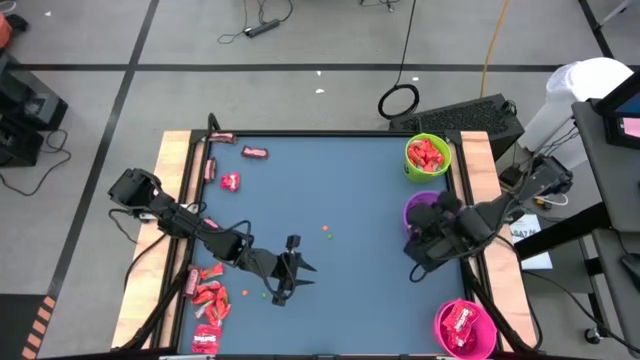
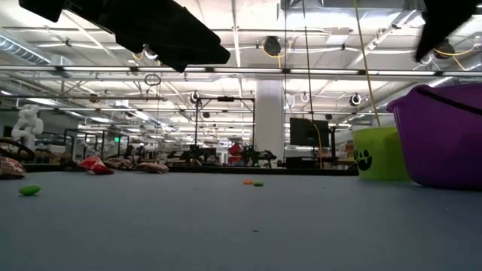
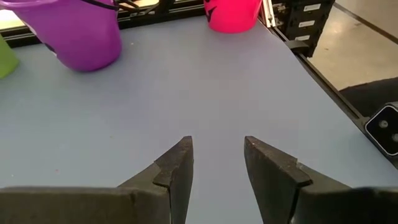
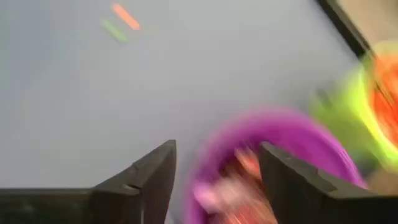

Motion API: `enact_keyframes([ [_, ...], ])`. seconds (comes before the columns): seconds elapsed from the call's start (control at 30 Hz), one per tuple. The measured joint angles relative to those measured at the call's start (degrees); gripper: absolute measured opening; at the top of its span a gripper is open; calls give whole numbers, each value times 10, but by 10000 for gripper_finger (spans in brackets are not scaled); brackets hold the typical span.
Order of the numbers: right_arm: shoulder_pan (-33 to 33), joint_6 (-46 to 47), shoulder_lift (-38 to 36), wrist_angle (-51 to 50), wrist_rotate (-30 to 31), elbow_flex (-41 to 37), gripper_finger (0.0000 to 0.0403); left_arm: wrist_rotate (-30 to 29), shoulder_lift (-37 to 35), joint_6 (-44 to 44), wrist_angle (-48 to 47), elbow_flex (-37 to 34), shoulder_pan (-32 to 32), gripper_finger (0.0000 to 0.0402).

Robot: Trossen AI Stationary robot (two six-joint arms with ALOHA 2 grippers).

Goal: Organize candy in baskets
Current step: Put the brown chocolate bar into the violet bucket

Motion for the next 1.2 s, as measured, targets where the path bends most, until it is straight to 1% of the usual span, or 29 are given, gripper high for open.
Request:
enact_keyframes([
  [0.1,20,-109,0,148,64,2,229,0,0,1,3,0,2,151],
  [0.2,34,-245,5,334,112,-19,235,16,0,-1,17,0,10,151],
  [0.33,50,-406,33,555,119,-63,235,28,0,-2,14,11,21,151],
  [0.4,57,-450,54,635,117,-84,235,29,0,-6,-3,14,26,151],
  [0.43,61,-458,64,662,116,-93,235,30,-3,-15,-27,16,28,151],
  [0.53,69,-461,105,699,118,-105,235,30,-21,-54,-137,24,30,151],
  [0.63,73,-451,150,705,121,-106,235,33,-44,-120,-291,37,27,151],
  [0.73,72,-447,191,726,121,-106,235,35,-64,-166,-419,65,25,151],
  [0.83,67,-458,222,745,125,-106,235,35,-81,-181,-525,104,25,151],
  [0.9,63,-458,238,765,136,-106,235,35,-90,-183,-558,116,25,151],
  [0.93,61,-459,245,773,139,-105,235,35,-94,-183,-560,118,25,151],
  [1.0,57,-459,259,777,140,-105,235,40,-98,-185,-546,121,25,151],
  [1.1,53,-454,277,778,137,-105,235,64,-100,-166,-527,130,36,151],
  [1.2,53,-445,287,779,137,-105,235,52,-99,-155,-513,141,52,151],
])
